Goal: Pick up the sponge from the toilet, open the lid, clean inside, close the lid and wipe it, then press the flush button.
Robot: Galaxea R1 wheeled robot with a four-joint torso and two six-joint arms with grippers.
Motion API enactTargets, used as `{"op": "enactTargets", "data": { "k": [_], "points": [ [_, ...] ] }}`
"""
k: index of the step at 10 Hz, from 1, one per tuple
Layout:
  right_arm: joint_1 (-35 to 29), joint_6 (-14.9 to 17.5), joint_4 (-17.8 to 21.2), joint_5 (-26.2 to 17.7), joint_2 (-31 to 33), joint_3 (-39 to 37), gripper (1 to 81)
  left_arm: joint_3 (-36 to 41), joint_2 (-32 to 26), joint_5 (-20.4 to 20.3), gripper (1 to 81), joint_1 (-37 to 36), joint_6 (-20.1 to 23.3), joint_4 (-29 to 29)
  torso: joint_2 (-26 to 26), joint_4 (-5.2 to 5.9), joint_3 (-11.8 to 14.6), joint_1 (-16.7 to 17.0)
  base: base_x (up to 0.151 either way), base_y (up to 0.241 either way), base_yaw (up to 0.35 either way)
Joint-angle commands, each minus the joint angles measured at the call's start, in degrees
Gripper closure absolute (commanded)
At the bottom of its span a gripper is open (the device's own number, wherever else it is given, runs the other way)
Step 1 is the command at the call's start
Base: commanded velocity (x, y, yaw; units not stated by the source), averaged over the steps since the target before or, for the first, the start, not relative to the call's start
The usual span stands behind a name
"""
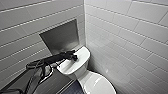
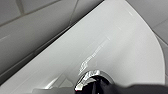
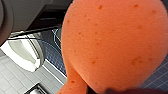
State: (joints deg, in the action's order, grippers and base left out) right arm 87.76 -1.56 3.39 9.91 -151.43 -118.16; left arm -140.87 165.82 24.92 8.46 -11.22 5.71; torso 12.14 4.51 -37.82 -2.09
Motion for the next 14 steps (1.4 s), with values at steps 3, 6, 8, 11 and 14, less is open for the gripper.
{"op": "enactTargets", "data": {
  "k": [3,6,8,11,14],
  "points": [
    [1.0,-0.1,-1.0,-4.6,0.6,0.8,81.1,25.2,-17.0,4.1,81.1,-13.6,-2.7,1.2,0.0,0.00,0.0,0.0,0.000,0.000,0.000],
    [1.0,-0.1,-0.9,-4.6,0.4,0.7,81.1,35.6,-25.0,4.1,81.1,-14.4,-4.5,1.1,0.0,0.00,0.0,0.0,0.000,0.000,0.000],
    [1.1,-0.1,-0.7,-4.5,0.2,-0.2,81.1,45.7,-31.4,4.5,81.1,-11.1,-4.4,0.5,0.0,0.00,0.0,0.0,0.000,0.000,0.000],
    [0.9,-0.1,-0.7,-4.5,0.0,-1.1,81.1,55.6,-39.8,4.0,81.1,2.5,-3.7,-1.9,0.0,0.00,0.0,0.0,0.000,0.000,0.000],
    [0.7,-0.1,-0.7,-4.5,-0.7,-2.4,81.1,58.8,-42.1,-0.6,81.1,16.8,-3.6,-7.8,0.0,0.00,0.0,0.0,0.000,0.000,0.000]
  ]
}}
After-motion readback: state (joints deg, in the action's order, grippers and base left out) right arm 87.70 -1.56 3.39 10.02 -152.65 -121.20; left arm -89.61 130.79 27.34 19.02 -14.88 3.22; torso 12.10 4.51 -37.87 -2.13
